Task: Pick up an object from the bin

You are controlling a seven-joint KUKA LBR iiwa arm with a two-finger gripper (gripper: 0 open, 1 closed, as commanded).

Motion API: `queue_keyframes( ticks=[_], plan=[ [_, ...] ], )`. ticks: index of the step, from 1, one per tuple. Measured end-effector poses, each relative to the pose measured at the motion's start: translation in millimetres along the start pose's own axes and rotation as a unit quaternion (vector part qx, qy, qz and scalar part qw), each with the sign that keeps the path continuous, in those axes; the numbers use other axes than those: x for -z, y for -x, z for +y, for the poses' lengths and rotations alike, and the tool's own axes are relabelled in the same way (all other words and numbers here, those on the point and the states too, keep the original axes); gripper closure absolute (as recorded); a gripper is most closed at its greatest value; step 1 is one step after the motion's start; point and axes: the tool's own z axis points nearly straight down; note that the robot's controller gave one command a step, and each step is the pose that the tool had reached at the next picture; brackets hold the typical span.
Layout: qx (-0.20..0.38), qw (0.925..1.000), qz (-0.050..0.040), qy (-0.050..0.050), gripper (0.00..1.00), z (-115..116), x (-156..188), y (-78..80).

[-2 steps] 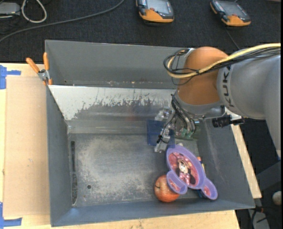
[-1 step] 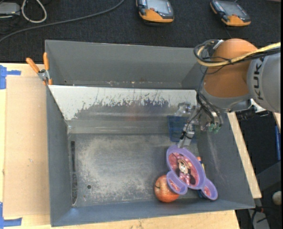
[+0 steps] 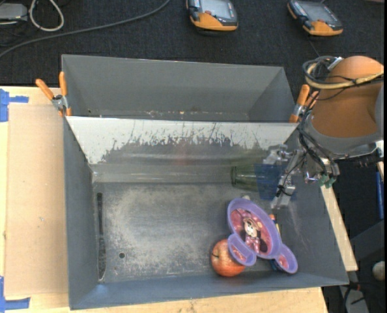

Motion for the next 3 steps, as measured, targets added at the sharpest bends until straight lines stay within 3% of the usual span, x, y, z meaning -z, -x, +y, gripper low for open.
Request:
queue_keyframes(
  ticks=[1, 2, 3],
  plan=[
    [-0.01, 0.9999, -0.002, 0.001, 1.0, 90.3, -23.1, 10.3],
    [0.045, 0.999, -0.0012, 0.0, 1.0, 98.8, -37.2, 10.8],
    [0.09, 0.9959, -0.0007, 0.002, 1.0, 128.9, -34.7, -13.0]
  ],
)
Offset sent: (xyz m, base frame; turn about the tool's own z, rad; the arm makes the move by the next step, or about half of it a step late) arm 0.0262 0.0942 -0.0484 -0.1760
